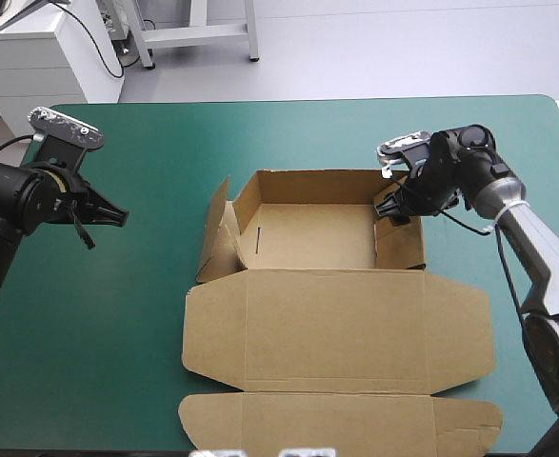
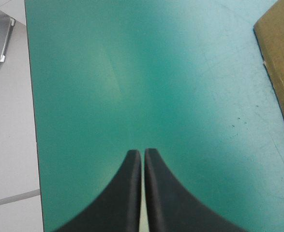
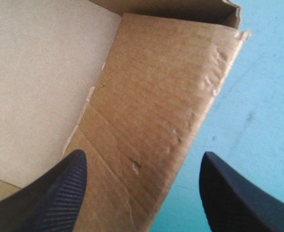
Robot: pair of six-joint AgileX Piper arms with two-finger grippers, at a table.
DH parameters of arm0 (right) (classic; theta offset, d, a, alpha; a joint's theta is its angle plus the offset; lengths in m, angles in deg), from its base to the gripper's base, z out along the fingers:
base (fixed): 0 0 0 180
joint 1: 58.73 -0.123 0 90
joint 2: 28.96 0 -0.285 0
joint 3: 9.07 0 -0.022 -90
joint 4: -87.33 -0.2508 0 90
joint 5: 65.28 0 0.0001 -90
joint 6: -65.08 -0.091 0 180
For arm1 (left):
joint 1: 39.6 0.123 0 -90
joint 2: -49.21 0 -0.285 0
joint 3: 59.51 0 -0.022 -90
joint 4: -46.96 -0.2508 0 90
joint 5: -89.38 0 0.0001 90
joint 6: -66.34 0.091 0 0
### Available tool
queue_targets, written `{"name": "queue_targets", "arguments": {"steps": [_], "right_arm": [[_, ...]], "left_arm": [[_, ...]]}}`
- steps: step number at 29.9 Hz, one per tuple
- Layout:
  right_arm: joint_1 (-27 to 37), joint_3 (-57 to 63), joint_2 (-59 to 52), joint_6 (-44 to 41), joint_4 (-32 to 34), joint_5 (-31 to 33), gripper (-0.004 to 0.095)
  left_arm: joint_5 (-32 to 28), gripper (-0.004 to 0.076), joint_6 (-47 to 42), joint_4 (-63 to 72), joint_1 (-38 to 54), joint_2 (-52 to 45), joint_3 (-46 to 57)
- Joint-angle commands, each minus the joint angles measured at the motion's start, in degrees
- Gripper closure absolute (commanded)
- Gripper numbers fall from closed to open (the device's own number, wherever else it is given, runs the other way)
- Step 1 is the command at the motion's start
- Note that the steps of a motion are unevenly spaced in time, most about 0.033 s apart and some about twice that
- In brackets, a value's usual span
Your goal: Fold the box
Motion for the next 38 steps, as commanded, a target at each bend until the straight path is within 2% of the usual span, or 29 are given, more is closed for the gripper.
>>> {"name": "queue_targets", "arguments": {"steps": [1,3,9,12,19,28,31,38], "right_arm": [[0.27,-4.64,-2.92,-1.06,0.42,3.92,0.0279],[0.27,-5.31,-3.08,-2.28,0.54,6.23,0.0279],[0.27,-5.31,-3.44,-9.88,-0.63,6.46,0.0279],[0.27,-5.31,-3.22,-9.88,-2.68,6.14,0.0279],[0.27,-5.31,-1.63,-12.61,-1.37,6.50,0.0279],[0.27,-4.94,2.42,-13.02,-1.39,5.98,0.0286],[0.27,-4.94,2.42,-13.02,-0.67,5.68,0.0361],[0.27,-4.94,2.42,-13.02,0.49,6.49,0.0759]], "left_arm": [[-2.52,0.0717,-0.75,-0.90,-0.07,-1.47,-1.36],[-2.64,0.0717,-0.75,-0.90,-0.07,-1.47,-1.36],[-3.16,0.0716,-0.75,-0.90,-0.07,-1.47,-1.36],[-3.16,0.0717,-0.75,-0.90,-0.07,-1.47,-1.36],[-5.40,0.0717,-0.75,-0.90,-0.07,-1.47,-1.36],[-5.54,0.0717,-0.75,-1.03,-0.07,-1.47,-1.36],[-5.54,0.0717,-0.75,-1.03,-0.07,-1.47,-1.36],[-5.17,0.0717,-0.75,-1.03,-0.07,-1.47,-1.36]]}}
